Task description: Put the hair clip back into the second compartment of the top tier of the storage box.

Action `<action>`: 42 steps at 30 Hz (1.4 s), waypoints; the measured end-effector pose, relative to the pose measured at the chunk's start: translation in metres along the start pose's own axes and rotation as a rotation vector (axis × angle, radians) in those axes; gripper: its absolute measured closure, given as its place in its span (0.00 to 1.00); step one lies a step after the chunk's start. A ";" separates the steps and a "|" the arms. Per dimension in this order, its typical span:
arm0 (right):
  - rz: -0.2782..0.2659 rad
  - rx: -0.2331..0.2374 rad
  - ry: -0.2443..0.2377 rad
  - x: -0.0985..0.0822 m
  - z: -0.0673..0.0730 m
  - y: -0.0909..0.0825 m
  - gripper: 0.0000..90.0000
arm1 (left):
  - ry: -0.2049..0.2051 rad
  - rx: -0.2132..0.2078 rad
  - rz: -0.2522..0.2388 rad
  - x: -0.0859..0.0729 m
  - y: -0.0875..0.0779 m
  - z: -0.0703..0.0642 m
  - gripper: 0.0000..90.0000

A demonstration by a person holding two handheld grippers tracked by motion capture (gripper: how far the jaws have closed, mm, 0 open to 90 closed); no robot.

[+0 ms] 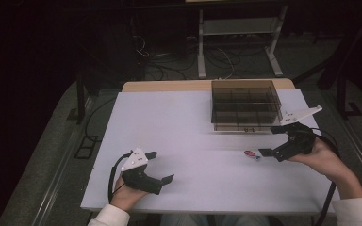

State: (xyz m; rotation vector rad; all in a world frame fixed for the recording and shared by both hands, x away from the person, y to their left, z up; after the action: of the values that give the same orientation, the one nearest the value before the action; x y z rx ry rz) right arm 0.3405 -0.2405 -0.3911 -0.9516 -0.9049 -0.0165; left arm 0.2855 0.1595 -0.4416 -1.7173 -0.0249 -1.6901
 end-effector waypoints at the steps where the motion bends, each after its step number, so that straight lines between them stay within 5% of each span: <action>1: -0.007 0.002 0.003 -0.001 0.001 0.000 0.01 | -0.001 0.000 -0.001 0.000 0.000 0.000 0.00; 8: -0.034 -0.004 0.020 -0.008 0.006 0.003 0.00 | 0.002 0.000 0.000 0.000 0.000 0.000 0.00; 22: 0.001 -0.006 0.015 -0.020 0.010 0.016 0.00 | 0.004 0.002 0.003 0.000 0.000 0.000 0.00; 42: 0.025 -0.012 0.065 -0.043 -0.003 0.043 0.00 | 0.013 -0.002 0.009 0.000 0.001 -0.002 0.00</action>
State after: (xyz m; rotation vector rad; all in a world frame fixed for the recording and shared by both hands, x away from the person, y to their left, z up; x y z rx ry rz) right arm 0.3312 -0.2325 -0.4509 -0.9684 -0.8338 -0.0316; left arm 0.2848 0.1580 -0.4427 -1.7050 -0.0093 -1.6947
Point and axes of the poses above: each handheld gripper's, and its own axes: y roughly forward along the jaws, x roughly out of its top, z roughly to its left, the point moved 5 cm from there along y, roughly forward along the jaws, and after that the axes turned 13 degrees about y, right-handed, at the moved point
